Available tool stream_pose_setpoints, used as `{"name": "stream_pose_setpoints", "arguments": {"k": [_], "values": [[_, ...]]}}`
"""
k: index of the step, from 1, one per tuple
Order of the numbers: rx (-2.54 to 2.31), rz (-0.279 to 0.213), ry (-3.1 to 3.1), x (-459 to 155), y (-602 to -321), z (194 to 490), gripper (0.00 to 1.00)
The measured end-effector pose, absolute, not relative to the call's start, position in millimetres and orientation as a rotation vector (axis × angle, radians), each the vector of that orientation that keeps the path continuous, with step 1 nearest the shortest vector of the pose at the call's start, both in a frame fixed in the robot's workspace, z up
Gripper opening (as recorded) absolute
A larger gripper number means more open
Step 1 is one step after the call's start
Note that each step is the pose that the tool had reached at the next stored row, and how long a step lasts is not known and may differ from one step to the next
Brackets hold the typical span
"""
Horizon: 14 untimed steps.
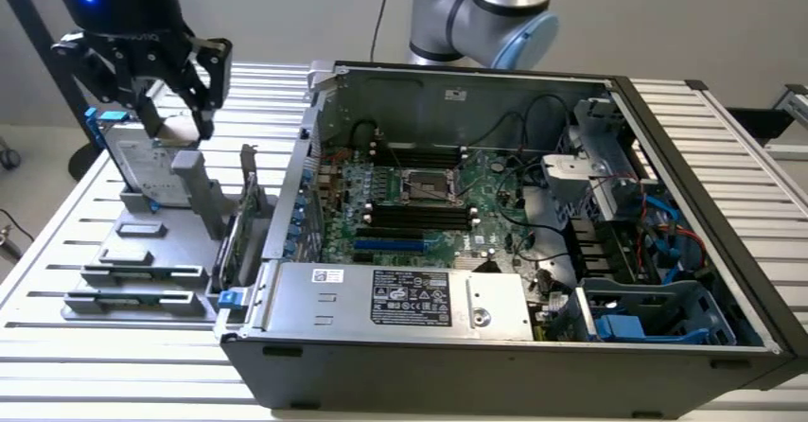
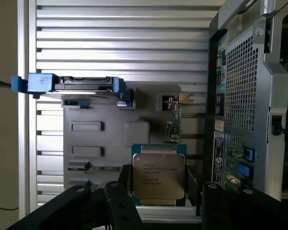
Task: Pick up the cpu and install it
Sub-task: 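Pick up the cpu and move it towards the insertion slot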
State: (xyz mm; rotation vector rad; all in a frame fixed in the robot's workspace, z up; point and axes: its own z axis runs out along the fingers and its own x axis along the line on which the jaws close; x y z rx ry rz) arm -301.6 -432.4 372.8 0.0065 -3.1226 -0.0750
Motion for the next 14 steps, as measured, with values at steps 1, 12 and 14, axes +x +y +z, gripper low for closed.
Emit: {"name": "stream_pose_setpoints", "arguments": {"k": [1, 12, 14], "values": [[0.007, -0.075, -3.122, -297.1, -432.4, 373.5, 0.55], [0.007, -0.077, -3.121, -247.0, -431.8, 376.5, 0.55], [0.006, -0.077, -3.121, -238.0, -431.3, 376.6, 0.55]]}}
